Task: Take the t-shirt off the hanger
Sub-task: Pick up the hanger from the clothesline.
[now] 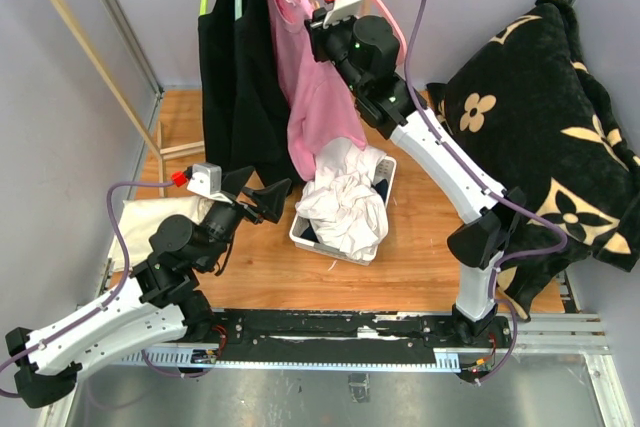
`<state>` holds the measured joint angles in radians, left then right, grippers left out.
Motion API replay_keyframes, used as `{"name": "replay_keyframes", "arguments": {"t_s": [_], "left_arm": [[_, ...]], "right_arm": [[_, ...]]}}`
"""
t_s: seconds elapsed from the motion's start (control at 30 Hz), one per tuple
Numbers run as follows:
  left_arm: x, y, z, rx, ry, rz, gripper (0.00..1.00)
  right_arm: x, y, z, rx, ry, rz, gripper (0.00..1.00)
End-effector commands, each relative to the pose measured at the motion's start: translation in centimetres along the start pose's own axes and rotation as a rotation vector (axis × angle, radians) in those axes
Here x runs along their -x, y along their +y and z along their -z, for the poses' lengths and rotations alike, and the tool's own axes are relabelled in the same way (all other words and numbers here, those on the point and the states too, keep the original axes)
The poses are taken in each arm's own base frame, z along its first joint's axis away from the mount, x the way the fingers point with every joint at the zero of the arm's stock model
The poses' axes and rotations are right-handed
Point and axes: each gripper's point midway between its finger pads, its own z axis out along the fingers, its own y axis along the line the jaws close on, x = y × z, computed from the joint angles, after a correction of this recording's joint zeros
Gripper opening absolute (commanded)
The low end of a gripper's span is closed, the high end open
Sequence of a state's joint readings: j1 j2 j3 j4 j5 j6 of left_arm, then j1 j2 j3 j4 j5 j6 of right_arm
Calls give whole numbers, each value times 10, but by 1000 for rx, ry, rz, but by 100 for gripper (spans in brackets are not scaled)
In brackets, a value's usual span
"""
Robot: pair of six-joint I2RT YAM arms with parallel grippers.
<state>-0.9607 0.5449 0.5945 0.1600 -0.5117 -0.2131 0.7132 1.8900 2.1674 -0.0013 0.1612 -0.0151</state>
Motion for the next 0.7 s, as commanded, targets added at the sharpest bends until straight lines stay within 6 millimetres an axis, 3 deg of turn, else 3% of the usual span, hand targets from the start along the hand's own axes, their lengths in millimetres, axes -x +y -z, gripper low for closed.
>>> {"name": "replay_keyframes", "arguments": {"t_s": [0.0, 0.67], "left_arm": [[23, -3, 2, -2, -56, 24, 100], [22, -8, -4, -13, -55, 19, 100]], "right_arm": [[50, -6, 8, 6, -177, -21, 1], [104, -11, 31, 4, -422, -40, 1]]}}
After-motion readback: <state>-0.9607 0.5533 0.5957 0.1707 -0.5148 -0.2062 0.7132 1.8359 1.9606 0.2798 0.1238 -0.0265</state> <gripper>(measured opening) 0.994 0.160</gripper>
